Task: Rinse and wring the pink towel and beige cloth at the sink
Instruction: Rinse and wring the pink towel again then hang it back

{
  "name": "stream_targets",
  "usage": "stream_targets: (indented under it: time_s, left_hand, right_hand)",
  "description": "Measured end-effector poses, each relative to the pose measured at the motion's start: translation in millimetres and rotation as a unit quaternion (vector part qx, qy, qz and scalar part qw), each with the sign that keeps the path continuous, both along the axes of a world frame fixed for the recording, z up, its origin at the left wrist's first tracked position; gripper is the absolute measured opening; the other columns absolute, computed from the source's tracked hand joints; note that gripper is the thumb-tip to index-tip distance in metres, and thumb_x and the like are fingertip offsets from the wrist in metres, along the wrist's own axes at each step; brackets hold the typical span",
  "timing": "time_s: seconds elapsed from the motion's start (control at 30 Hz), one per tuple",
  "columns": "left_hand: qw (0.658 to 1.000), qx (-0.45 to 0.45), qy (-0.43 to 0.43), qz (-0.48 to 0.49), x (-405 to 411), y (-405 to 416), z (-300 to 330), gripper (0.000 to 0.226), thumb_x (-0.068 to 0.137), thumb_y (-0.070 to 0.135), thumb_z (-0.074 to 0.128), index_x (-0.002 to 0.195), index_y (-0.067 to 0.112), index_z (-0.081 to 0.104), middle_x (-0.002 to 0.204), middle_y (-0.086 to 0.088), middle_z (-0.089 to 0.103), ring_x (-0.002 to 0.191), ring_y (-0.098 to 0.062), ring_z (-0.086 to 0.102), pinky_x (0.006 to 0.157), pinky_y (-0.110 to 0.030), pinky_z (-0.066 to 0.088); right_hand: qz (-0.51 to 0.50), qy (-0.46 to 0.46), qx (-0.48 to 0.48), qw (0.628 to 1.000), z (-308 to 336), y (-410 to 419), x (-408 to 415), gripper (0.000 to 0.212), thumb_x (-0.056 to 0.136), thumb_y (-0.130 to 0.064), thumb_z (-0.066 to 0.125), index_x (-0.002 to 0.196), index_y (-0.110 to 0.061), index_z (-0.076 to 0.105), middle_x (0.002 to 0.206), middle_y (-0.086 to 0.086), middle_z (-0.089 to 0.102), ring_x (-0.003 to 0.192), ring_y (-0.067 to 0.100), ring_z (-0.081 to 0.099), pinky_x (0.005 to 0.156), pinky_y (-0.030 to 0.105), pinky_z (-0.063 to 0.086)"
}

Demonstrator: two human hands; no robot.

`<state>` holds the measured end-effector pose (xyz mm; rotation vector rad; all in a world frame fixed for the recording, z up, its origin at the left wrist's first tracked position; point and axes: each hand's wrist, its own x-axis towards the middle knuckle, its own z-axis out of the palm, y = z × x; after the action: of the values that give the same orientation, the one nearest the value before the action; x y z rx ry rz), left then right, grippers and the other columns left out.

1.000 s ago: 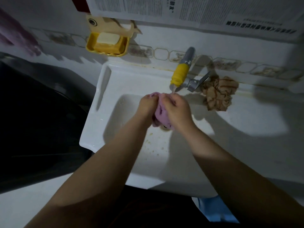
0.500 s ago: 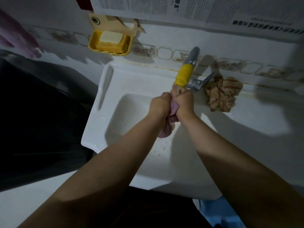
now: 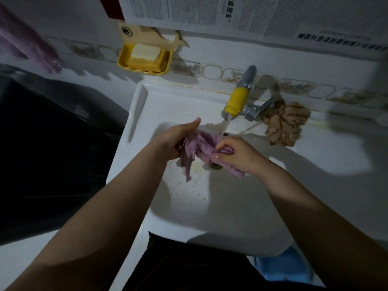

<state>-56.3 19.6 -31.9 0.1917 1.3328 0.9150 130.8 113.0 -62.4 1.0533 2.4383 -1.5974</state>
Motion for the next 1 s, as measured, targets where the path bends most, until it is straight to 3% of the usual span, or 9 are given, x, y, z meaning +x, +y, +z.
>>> stream_targets:
  time_s: [0.2, 0.3, 0.4, 0.47, 0.57, 0.63, 0.73, 0.9, 1.0]
  left_hand:
    - [0.943, 0.067, 0.147, -0.291, -7, -5, -2, 0.066, 0.078, 0.059, 0.066, 0.095, -0.004, 0.054, 0.081, -0.038, 0.054, 0.063, -0.031, 0.052, 0.057, -0.044, 0.046]
    - [0.823, -0.024, 0.329, -0.463, -6, -2, -5, 0.068, 0.059, 0.08, 0.055, 0.099, 0.025, 0.057, 0.108, -0.018, 0.055, 0.094, -0.03, 0.057, 0.085, -0.042, 0.049]
    - [0.745, -0.024, 0.42, -0.517, -1, -2, -14, 0.067, 0.07, 0.082, 0.037, 0.102, 0.026, 0.057, 0.124, -0.006, 0.051, 0.138, -0.03, 0.022, 0.116, -0.043, 0.015]
    - [0.81, 0.035, 0.384, -0.442, 3, -6, -14, 0.073, 0.073, 0.079, 0.042, 0.114, 0.021, 0.059, 0.134, 0.0, 0.054, 0.141, -0.02, 0.022, 0.118, -0.04, 0.002]
    - [0.959, 0.155, 0.205, -0.122, 3, -13, -16, 0.058, 0.082, 0.047, 0.061, 0.114, -0.002, 0.061, 0.124, -0.011, 0.06, 0.111, -0.019, 0.057, 0.1, -0.039, 0.04]
    - [0.973, 0.178, 0.134, 0.066, 4, -17, -18, 0.046, 0.089, 0.028, 0.053, 0.103, -0.015, 0.058, 0.098, -0.024, 0.062, 0.091, -0.029, 0.058, 0.082, -0.043, 0.044]
    - [0.959, 0.108, 0.115, 0.237, 9, -13, -18, 0.024, 0.095, 0.022, 0.05, 0.084, 0.004, 0.061, 0.079, -0.013, 0.063, 0.076, -0.024, 0.058, 0.067, -0.034, 0.047]
    - [0.965, -0.013, 0.012, 0.262, 47, 14, -8, 0.022, 0.091, 0.03, 0.055, 0.081, 0.011, 0.06, 0.074, -0.015, 0.062, 0.058, -0.024, 0.063, 0.056, -0.027, 0.052]
    - [0.965, -0.035, 0.003, 0.261, 77, 32, -10, 0.032, 0.089, 0.035, 0.055, 0.077, 0.007, 0.064, 0.073, -0.018, 0.064, 0.06, -0.027, 0.065, 0.062, -0.035, 0.056]
  right_hand:
    - [-0.108, 0.007, 0.017, 0.994, 14, 14, 0, 0.024, 0.098, -0.02, 0.044, 0.075, -0.022, 0.051, 0.075, -0.002, 0.053, 0.074, 0.015, 0.048, 0.067, 0.029, 0.036]
    - [-0.217, 0.053, -0.071, 0.972, 25, 17, -9, 0.022, 0.1, -0.024, 0.04, 0.083, -0.02, 0.053, 0.088, 0.006, 0.058, 0.085, 0.017, 0.053, 0.076, 0.03, 0.041]
    - [-0.292, 0.125, -0.249, 0.915, 35, 7, -21, 0.023, 0.099, -0.021, 0.045, 0.084, -0.016, 0.061, 0.082, 0.003, 0.07, 0.078, 0.015, 0.064, 0.072, 0.025, 0.051]
    - [-0.256, 0.178, -0.372, 0.874, 38, 3, -25, 0.019, 0.095, -0.015, 0.05, 0.086, -0.003, 0.062, 0.081, 0.01, 0.071, 0.074, 0.02, 0.068, 0.07, 0.03, 0.056]
    - [-0.185, 0.216, -0.458, 0.842, 42, 3, -22, 0.016, 0.085, -0.006, 0.056, 0.093, 0.001, 0.068, 0.091, 0.019, 0.068, 0.083, 0.028, 0.067, 0.083, 0.04, 0.054]
    - [-0.194, 0.174, -0.403, 0.877, 39, 6, -19, 0.012, 0.082, -0.005, 0.06, 0.088, -0.004, 0.071, 0.084, 0.011, 0.072, 0.082, 0.022, 0.068, 0.08, 0.032, 0.056]
    - [-0.176, 0.017, -0.166, 0.97, 36, 12, -13, 0.021, 0.084, -0.032, 0.068, 0.08, -0.012, 0.068, 0.074, 0.0, 0.071, 0.07, 0.014, 0.066, 0.059, 0.022, 0.051]
    - [-0.253, 0.053, 0.011, 0.966, 21, -31, -49, 0.044, 0.089, -0.042, 0.056, 0.055, -0.014, 0.053, 0.054, -0.002, 0.057, 0.059, 0.016, 0.053, 0.054, 0.026, 0.038]
    - [-0.316, 0.038, 0.078, 0.945, 17, -20, -62, 0.042, 0.095, -0.038, 0.048, 0.063, -0.011, 0.059, 0.074, 0.02, 0.065, 0.072, 0.028, 0.06, 0.066, 0.037, 0.043]
